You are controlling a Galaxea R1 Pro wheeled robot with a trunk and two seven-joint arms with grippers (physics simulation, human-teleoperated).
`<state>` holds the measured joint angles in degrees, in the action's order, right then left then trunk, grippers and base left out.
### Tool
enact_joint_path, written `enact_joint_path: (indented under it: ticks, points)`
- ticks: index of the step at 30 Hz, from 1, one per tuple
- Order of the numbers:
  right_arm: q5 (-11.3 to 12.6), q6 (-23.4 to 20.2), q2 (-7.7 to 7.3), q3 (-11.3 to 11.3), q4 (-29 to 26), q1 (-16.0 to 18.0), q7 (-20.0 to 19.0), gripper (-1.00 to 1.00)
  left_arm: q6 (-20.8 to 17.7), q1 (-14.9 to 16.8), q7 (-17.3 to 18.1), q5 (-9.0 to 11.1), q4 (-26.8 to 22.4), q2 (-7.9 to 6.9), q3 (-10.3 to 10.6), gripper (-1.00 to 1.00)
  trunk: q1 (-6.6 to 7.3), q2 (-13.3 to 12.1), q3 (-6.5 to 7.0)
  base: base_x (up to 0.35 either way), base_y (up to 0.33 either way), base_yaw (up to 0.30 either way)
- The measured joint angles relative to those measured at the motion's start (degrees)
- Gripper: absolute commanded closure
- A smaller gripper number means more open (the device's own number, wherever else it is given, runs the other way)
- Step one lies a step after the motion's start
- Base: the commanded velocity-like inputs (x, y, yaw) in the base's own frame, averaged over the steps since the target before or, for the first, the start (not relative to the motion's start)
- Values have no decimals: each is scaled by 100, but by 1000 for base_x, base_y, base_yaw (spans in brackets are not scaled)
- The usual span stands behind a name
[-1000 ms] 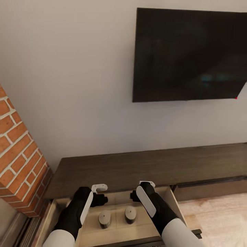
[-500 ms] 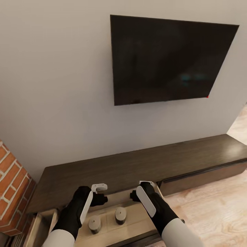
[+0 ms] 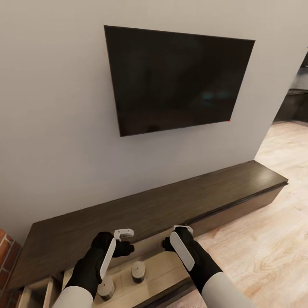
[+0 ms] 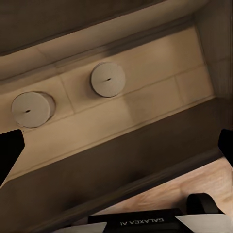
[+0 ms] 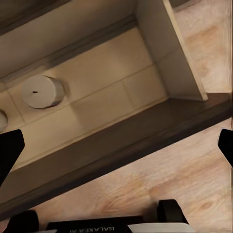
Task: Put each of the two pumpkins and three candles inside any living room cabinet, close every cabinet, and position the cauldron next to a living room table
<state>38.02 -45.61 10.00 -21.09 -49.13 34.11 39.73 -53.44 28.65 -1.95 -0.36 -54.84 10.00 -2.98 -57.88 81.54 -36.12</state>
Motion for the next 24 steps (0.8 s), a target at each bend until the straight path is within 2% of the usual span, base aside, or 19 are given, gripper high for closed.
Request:
enact_joint_path:
  ticks: [24]
  points:
    - [5, -11, 0, 0, 9, 4, 0, -100, 3, 0, -7, 0, 0, 0, 0, -100, 527, -963, 431, 0, 0, -282]
